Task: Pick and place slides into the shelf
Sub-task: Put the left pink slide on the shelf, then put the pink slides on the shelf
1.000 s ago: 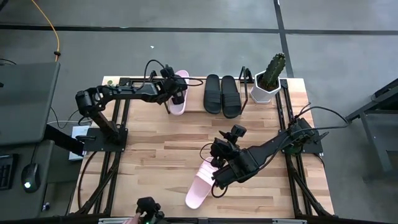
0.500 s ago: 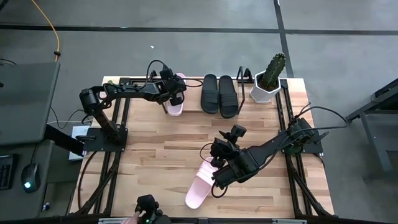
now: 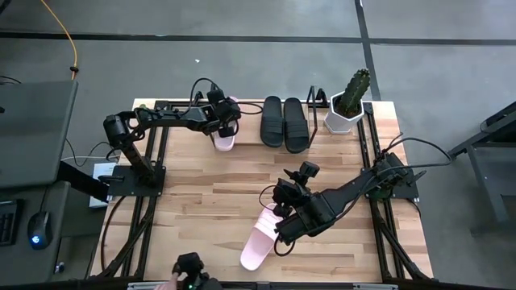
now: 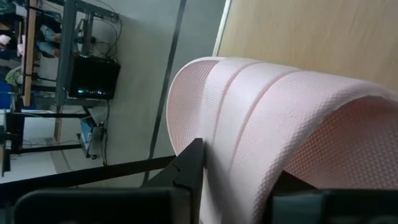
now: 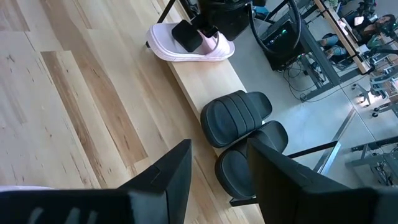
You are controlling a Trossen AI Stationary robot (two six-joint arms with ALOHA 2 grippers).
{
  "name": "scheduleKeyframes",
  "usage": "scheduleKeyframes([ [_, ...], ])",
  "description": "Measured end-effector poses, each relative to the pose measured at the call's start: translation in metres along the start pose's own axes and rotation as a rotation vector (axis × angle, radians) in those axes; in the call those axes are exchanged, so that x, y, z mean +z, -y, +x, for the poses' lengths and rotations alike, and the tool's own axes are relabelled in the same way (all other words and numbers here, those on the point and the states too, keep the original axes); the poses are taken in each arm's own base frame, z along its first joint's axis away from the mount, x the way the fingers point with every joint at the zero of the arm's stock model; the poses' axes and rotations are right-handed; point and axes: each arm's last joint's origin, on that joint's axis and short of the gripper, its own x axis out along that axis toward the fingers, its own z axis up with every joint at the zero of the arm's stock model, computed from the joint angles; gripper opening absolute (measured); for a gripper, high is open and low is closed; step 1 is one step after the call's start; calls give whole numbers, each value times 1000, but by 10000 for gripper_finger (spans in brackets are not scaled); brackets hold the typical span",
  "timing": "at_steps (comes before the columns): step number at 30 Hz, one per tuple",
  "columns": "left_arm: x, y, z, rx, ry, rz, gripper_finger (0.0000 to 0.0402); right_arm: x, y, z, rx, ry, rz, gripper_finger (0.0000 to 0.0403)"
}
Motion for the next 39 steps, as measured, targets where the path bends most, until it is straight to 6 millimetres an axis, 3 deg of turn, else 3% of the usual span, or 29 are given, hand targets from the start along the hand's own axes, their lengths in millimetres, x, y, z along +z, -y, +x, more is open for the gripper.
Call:
scheduleKeyframes([
  [23,-9,3,-1,25,-113,80,200,0,0,0,1,-1,0,146],
  [30,-8,3,-10,17,-91,64,214,0,0,0,1,-1,0,146],
  [39,-1,16,-24,-2,-59,109,212,0,0,0,1,-1,1,146],
])
